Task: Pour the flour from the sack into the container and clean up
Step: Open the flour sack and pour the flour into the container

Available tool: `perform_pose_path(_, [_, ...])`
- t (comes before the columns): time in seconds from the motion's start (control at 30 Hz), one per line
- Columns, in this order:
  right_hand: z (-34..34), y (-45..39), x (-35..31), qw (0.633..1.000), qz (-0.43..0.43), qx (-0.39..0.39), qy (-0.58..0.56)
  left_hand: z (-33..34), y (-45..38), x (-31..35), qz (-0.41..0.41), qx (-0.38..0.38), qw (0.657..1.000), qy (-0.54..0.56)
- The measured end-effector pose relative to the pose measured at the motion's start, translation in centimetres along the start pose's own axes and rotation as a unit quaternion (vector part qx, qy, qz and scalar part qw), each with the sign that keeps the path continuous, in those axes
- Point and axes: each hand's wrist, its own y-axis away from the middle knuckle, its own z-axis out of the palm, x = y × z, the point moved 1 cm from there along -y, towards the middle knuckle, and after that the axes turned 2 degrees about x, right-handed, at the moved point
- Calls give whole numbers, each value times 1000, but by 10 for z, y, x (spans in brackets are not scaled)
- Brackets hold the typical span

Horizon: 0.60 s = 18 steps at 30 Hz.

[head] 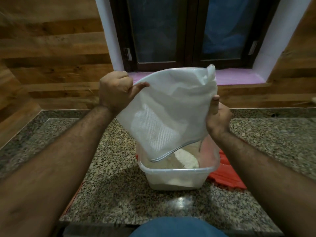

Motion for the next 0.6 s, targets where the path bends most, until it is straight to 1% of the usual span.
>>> perform_pose_path(0.1, [5,3,5,1000,14,12,20,0,6,-6,-62,-24,997,31])
perform_pose_path(0.17, [6,3,3,999,27,28,16,-1,10,-11,-69,-50,995,53])
perform_pose_path(0.23, [5,1,-2,998,-5,48,28,-5,12,-18,-48,-72,995,47])
perform_pose_path(0.33, [1,2,-8,993,-75,46,73,-15,9,-31,2,-74,997,1])
perform_pose_path(0.4, [4,3,-10,992,-82,41,89,-19,4,-35,14,-69,997,-9])
perform_pose_path(0.5, [9,2,-8,994,-56,47,85,-19,1,-28,29,-74,997,5])
perform_pose_path(0.57, [9,0,1,997,-32,44,58,-21,1,-20,-3,-100,994,42])
perform_pose_path(0.6, [8,-1,6,998,-21,41,46,-23,1,-15,-44,-124,989,66])
